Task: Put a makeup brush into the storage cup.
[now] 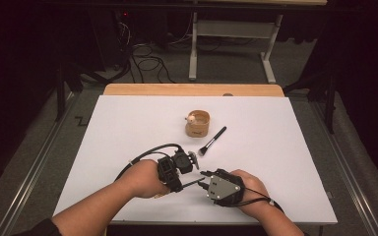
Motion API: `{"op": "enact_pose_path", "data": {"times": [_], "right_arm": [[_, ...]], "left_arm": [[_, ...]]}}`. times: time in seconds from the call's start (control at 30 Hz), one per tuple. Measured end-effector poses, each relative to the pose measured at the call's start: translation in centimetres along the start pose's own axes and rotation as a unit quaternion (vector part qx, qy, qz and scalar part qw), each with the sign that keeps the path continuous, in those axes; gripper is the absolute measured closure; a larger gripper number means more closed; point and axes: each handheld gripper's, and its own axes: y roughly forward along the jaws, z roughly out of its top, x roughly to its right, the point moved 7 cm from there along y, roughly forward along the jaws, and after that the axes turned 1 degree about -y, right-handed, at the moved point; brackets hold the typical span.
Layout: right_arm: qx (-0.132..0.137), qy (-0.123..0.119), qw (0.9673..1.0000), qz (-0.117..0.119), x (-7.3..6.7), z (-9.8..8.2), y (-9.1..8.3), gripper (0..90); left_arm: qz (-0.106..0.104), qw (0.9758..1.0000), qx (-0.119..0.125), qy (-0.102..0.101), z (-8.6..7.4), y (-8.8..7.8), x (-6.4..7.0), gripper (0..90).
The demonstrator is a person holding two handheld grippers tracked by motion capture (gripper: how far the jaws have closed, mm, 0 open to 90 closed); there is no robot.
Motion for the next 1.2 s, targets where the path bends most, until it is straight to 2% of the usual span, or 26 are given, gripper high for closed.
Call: {"op": "enact_pose_path", "data": {"times": [0.1,0.13,0.53,0.6,0.83,0.9,1.2], "right_arm": [[-0.002,-0.011,0.9999,0.009,-0.34,0.16,0.15,67.1],[-0.005,-0.022,0.9997,0.011,-0.34,0.14,0.17,67.3],[-0.004,-0.038,0.9991,0.018,-0.45,0.31,0.32,73.8],[-0.003,-0.05,0.9986,0.017,-0.32,0.35,0.37,74.3],[-0.001,-0.059,0.9982,0.016,-0.27,0.42,0.29,75.5],[-0.002,-0.054,0.9984,0.017,-0.37,0.45,0.25,75.7],[-0.01,-0.071,0.9973,0.018,-0.46,0.32,0.35,78.3]], "left_arm": [[-0.002,1.0,-0.004,0.003,0.05,0.11,-0.01,83.0],[-0.002,1.0,-0.005,0.002,0.08,0.15,-0.03,83.0],[-0.004,0.9999,-0.01,0.002,0.39,0.27,-0.01,83.0],[-0.004,0.9999,-0.011,0.002,0.43,0.25,0.02,83.0],[-0.004,0.9998,-0.018,0.004,0.5,-0.16,0.06,83.0],[-0.004,0.9997,-0.022,0.006,0.51,-0.24,0.1,83.1],[-0.01,0.9995,-0.028,0.007,0.69,-0.13,0.03,83.0]]}}
